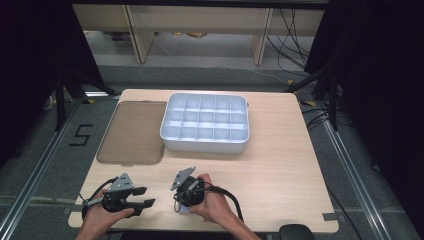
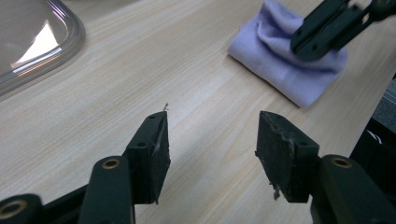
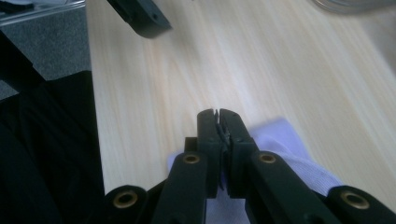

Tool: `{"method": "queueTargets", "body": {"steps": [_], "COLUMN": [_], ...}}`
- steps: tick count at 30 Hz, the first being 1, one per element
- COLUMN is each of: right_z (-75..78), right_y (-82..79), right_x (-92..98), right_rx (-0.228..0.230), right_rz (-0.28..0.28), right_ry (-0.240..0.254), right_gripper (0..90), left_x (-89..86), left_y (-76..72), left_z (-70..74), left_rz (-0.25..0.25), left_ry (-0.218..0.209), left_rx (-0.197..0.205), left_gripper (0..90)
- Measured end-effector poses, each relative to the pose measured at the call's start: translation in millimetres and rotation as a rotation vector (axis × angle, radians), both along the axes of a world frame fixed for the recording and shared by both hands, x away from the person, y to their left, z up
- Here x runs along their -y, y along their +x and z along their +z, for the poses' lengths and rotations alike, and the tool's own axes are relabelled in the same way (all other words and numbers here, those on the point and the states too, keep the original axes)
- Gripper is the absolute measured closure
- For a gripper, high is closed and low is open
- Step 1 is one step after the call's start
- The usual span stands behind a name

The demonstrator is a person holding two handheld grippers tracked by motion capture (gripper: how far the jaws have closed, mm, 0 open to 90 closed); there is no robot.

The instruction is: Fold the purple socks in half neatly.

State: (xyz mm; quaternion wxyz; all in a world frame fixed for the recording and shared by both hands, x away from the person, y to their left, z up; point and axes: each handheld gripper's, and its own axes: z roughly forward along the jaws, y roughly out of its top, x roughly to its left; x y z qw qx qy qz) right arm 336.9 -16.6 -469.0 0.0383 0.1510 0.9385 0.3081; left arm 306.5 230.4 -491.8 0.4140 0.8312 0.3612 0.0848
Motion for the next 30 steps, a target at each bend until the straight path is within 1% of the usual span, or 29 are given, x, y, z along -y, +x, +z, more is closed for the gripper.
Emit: {"method": "queueTargets", "body": {"steps": [2,3,4,5,6,7,8,9,10,11,12,13,14,15,16,17,18,19,20,21,22,23,24,25,26,28,29,30], "right_z": [2.6,3.5,3.6,3.7,3.9,3.9,3.4,2.5,2.4,0.3,-1.7,-3.7,-5.8,-7.8,-9.4,-10.6,-12.3,-13.4,-13.6,-14.6,-14.8,-15.4,-15.0,-15.2,-15.2,-15.3,-15.7,-16.1], "right_y": [1.2,1.5,1.3,1.6,1.8,2.4,2.5,2.7,2.4,2.1,2.9,3.5,3.7,3.0,4.0,4.0,3.9,4.2,5.0,5.6,5.5,5.3,5.6,5.5,5.5,5.3,5.6,5.4], "right_x": [13.1,21.7,26.7,33.2,39.2,47.0,50.9,53.2,56.5,57.7,59.7,61.0,61.9,62.5,62.7,63.1,62.9,62.6,62.9,62.6,62.6,62.4,62.9,63.0,63.0,62.4,62.3,62.2], "right_rx": [0.005,0.0,-0.004,-0.002,-0.006,-0.001,0.0,0.0,-0.003,-0.008,-0.004,-0.01,-0.012,-0.022,-0.019,-0.033,-0.032,-0.033,-0.029,-0.027,-0.033,-0.036,-0.034,-0.037,-0.036,-0.04,-0.035,-0.035], "right_rz": [-0.027,-0.042,-0.054,-0.072,-0.078,-0.09,-0.1,-0.1,-0.109,-0.117,-0.115,-0.107,-0.109,-0.127,-0.114,-0.128,-0.138,-0.132,-0.125,-0.116,-0.126,-0.131,-0.127,-0.129,-0.129,-0.131,-0.127,-0.128], "right_ry": [0.007,0.007,0.007,0.006,0.01,0.017,0.021,0.025,0.015,0.022,0.016,0.009,0.003,-0.005,-0.013,-0.023,-0.017,-0.019,-0.023,-0.02,-0.022,-0.018,-0.023,-0.019,-0.019,-0.019,-0.016,-0.013], "right_gripper": [88.1,88.2,88.1,88.1,88.1,88.2,88.2,88.1,88.1,88.1,88.1,88.1,88.1,88.1,88.1,88.1,88.1,88.1,88.1,88.1,88.1,88.1,88.1,88.0,88.0,88.0,88.0,87.9], "left_x": [-1.0,-0.5,-2.9,-2.5,0.6,1.1,2.6,1.1,2.3,4.8,4.3,5.0,6.3,6.7,8.8,9.2,10.6,12.4,15.0,16.8,19.4,22.3,26.0,31.2,38.1,51.0,57.2,63.4], "left_y": [-0.3,-0.1,0.5,0.4,-1.2,-1.6,-2.1,-1.4,-1.7,-3.0,-2.6,-3.0,-3.5,-3.3,-4.2,-4.5,-4.0,-4.8,-5.1,-4.3,-4.1,-4.3,-3.6,-2.5,-1.7,1.2,2.5,5.3], "left_z": [1.5,1.3,3.7,3.6,2.5,2.8,2.3,4.0,3.2,3.1,3.4,3.2,3.0,2.9,2.7,3.3,2.9,3.9,4.1,4.9,5.5,6.5,7.8,8.6,11.3,13.2,12.5,12.0], "left_rz": [-0.002,0.002,-0.019,-0.016,0.006,0.003,0.012,-0.015,-0.011,0.001,-0.017,-0.008,-0.014,-0.024,-0.023,-0.03,-0.041,-0.045,-0.051,-0.069,-0.078,-0.08,-0.088,-0.102,-0.118,-0.169,-0.182,-0.202], "left_ry": [0.01,-0.001,0.032,0.025,-0.009,-0.007,-0.024,0.008,-0.002,-0.018,-0.002,0.002,-0.011,-0.008,-0.025,-0.011,-0.011,-0.014,-0.029,-0.029,-0.036,-0.041,-0.054,-0.083,-0.082,-0.065,-0.074,-0.056], "left_rx": [-0.002,0.004,-0.001,0.003,-0.001,-0.008,-0.006,0.005,0.007,-0.002,0.006,0.001,0.001,0.011,0.011,0.011,0.018,0.018,0.021,0.035,0.038,0.03,0.031,0.043,0.046,0.054,0.057,0.055], "left_gripper": [43.6,43.6,43.6,43.6,43.8,44.2,44.2,44.6,44.9,45.4,46.1,46.1,46.5,47.5,48.3,49.5,50.7,51.7,52.7,53.1,54.0,55.9,56.8,58.1,60.1,64.3,67.4,69.1]}}
